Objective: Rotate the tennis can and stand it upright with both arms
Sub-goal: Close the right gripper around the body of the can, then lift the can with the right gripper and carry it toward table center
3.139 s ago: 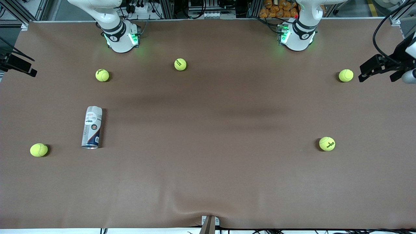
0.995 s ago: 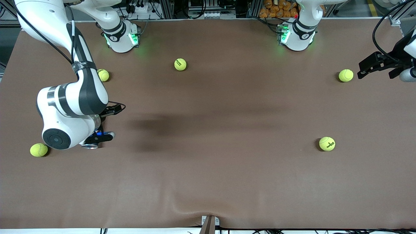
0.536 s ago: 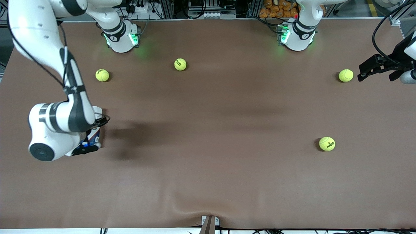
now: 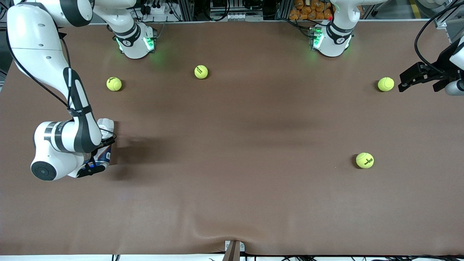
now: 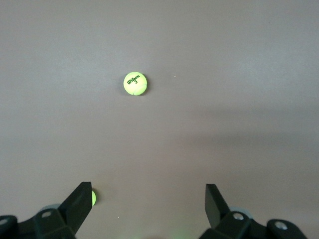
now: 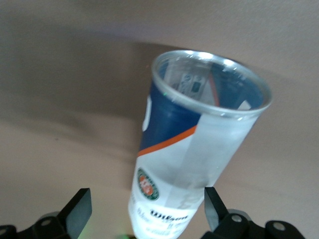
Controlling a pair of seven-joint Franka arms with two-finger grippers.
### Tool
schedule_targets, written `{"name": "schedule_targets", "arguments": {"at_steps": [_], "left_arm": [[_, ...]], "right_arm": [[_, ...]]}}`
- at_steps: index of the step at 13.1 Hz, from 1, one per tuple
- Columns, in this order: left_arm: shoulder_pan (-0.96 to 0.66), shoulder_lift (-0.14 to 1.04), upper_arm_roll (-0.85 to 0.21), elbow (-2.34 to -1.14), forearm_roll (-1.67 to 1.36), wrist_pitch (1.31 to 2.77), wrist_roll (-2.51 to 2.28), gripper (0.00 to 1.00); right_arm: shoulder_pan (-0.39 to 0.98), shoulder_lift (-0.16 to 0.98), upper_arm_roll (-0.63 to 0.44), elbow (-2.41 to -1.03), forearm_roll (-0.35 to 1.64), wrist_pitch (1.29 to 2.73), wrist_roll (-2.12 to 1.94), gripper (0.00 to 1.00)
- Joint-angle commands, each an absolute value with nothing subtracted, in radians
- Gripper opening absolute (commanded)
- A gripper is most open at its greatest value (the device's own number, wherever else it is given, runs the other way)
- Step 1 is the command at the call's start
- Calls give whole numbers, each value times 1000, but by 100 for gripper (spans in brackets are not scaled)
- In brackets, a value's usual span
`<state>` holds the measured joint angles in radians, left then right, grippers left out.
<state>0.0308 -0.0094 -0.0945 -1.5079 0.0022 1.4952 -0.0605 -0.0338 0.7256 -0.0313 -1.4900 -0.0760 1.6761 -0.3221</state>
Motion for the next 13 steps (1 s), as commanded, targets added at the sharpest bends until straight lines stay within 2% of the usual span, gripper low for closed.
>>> {"name": "schedule_targets", "arguments": {"at_steps": [1, 13], "left_arm": [[41, -14, -100, -1513, -9, 1511, -43, 100], [43, -15, -100, -1520, -9, 1511, -41, 100]], "right_arm": [[-69, 755, -17, -1490, -103, 1715, -371, 100], [-98, 810, -17, -1491, -103, 1776, -503, 100]]}}
